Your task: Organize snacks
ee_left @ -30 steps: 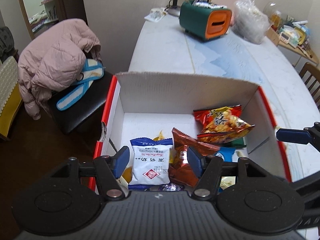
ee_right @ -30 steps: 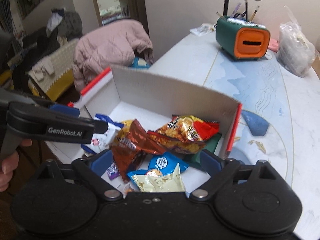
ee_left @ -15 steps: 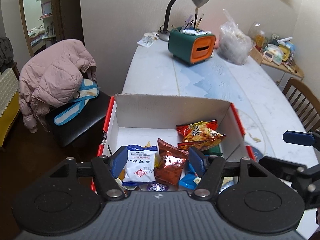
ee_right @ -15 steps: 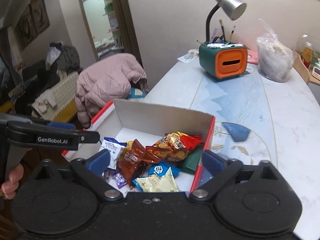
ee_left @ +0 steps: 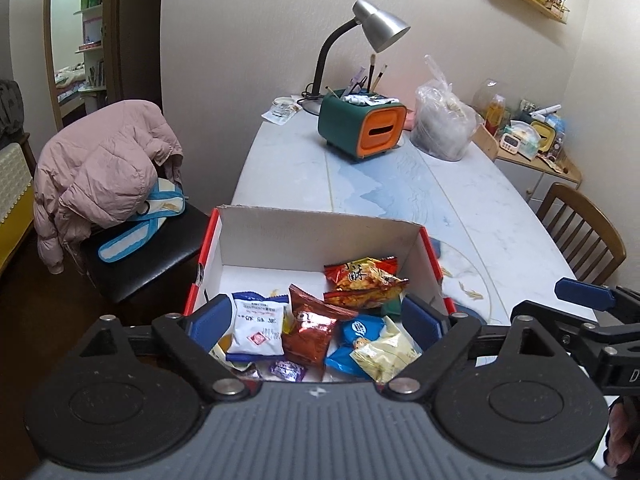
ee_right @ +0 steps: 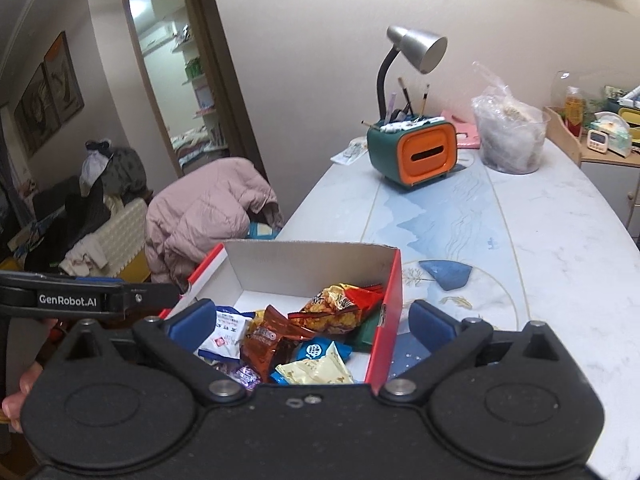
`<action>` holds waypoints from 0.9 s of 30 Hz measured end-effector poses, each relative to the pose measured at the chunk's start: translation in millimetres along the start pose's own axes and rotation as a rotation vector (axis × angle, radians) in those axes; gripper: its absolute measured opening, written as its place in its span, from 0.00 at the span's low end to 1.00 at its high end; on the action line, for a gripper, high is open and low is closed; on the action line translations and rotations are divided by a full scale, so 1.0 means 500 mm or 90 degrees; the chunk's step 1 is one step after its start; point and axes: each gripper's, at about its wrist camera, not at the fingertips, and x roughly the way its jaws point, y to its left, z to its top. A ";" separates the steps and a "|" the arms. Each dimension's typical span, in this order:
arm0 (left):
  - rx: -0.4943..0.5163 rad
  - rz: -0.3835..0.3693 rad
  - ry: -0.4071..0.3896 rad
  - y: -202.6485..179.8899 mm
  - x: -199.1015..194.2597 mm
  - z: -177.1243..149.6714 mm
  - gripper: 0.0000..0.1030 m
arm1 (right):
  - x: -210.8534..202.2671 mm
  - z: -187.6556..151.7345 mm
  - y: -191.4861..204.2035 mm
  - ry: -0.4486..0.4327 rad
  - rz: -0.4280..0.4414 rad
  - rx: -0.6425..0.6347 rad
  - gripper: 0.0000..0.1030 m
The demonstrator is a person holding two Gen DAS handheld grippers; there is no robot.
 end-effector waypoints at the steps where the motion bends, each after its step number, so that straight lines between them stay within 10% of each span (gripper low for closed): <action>1: 0.000 0.001 -0.003 -0.001 -0.005 -0.004 0.90 | -0.006 -0.004 0.004 -0.005 -0.004 0.000 1.00; 27: -0.014 0.027 -0.028 -0.013 -0.065 -0.053 0.90 | -0.034 -0.047 0.045 -0.009 -0.045 0.009 1.00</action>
